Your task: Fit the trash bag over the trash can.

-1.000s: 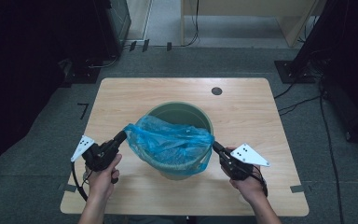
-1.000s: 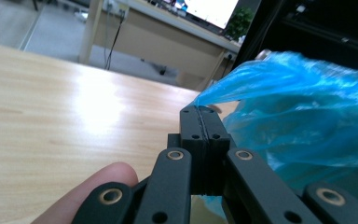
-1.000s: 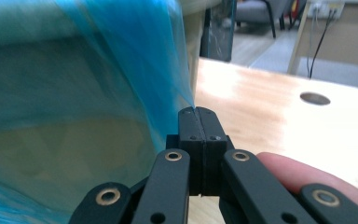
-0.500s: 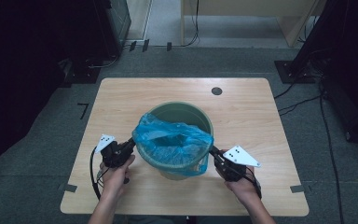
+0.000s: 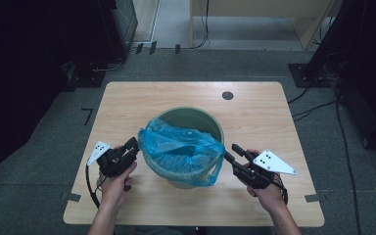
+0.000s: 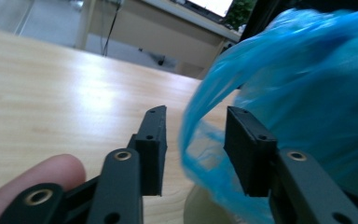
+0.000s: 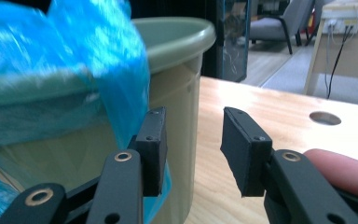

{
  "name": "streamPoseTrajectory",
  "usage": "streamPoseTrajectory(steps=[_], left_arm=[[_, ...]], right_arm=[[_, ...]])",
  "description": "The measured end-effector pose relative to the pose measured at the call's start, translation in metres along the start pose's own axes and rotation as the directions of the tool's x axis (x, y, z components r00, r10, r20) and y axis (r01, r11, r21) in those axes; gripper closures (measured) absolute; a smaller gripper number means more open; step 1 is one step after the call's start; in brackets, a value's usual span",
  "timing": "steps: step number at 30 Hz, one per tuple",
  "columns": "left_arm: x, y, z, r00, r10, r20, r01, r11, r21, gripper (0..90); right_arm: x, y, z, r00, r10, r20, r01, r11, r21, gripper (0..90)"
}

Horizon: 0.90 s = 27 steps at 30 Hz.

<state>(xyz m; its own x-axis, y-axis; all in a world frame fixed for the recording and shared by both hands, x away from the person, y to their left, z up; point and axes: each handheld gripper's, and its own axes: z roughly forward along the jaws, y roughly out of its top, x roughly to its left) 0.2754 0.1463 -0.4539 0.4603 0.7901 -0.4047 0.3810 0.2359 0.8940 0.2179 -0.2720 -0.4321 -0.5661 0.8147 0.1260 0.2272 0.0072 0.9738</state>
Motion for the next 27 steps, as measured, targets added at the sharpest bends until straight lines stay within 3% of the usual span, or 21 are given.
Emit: streamPoseTrajectory(steps=[6, 8, 12, 16, 19, 21, 22, 25, 27], left_arm=[[-0.009, 0.006, -0.005, 0.9991, 0.029, 0.031, -0.028, 0.9986, -0.045, 54.5], [-0.011, 0.007, -0.007, 0.9986, 0.035, 0.039, -0.033, 0.9979, -0.056, 57.2], [-0.016, 0.009, -0.009, 0.9969, 0.058, 0.053, -0.054, 0.9963, -0.067, 65.8], [-0.019, 0.011, -0.01, 0.9962, 0.054, 0.069, -0.048, 0.9961, -0.073, 72.2], [-0.021, 0.011, -0.009, 0.9948, 0.056, 0.084, -0.05, 0.9961, -0.072, 75.9], [-0.022, 0.011, -0.009, 0.9942, 0.056, 0.092, -0.05, 0.9964, -0.069, 76.8], [-0.023, 0.012, -0.009, 0.9938, 0.059, 0.094, -0.053, 0.9964, -0.067, 77.3], [-0.022, 0.015, -0.008, 0.9949, 0.05, 0.087, -0.045, 0.9969, -0.065, 78.0], [-0.023, 0.017, -0.007, 0.9956, 0.05, 0.079, -0.045, 0.997, -0.063, 78.4]], right_arm=[[-0.002, 0.01, -0.011, 0.9997, 0.013, -0.023, -0.014, 0.998, -0.058, 60.2], [0.0, 0.014, -0.012, 0.999, 0.028, -0.036, -0.031, 0.996, -0.079, 59.8], [0.01, 0.024, -0.016, 0.9983, 0.013, -0.057, -0.02, 0.993, -0.118, 58.6], [0.019, 0.031, -0.017, 0.9976, 0.004, -0.069, -0.013, 0.989, -0.144, 57.8], [0.026, 0.032, -0.01, 0.9967, -0.028, -0.077, 0.018, 0.991, -0.132, 56.4], [0.03, 0.03, -0.005, 0.9965, -0.063, -0.056, 0.056, 0.991, -0.119, 56.6], [0.033, 0.029, -0.003, 0.9962, -0.083, -0.024, 0.08, 0.991, -0.111, 59.2], [0.034, 0.032, 0.001, 0.9959, -0.09, -0.008, 0.089, 0.99, -0.111, 76.5], [0.035, 0.035, 0.003, 0.9954, -0.095, -0.007, 0.094, 0.99, -0.11, 83.2]])
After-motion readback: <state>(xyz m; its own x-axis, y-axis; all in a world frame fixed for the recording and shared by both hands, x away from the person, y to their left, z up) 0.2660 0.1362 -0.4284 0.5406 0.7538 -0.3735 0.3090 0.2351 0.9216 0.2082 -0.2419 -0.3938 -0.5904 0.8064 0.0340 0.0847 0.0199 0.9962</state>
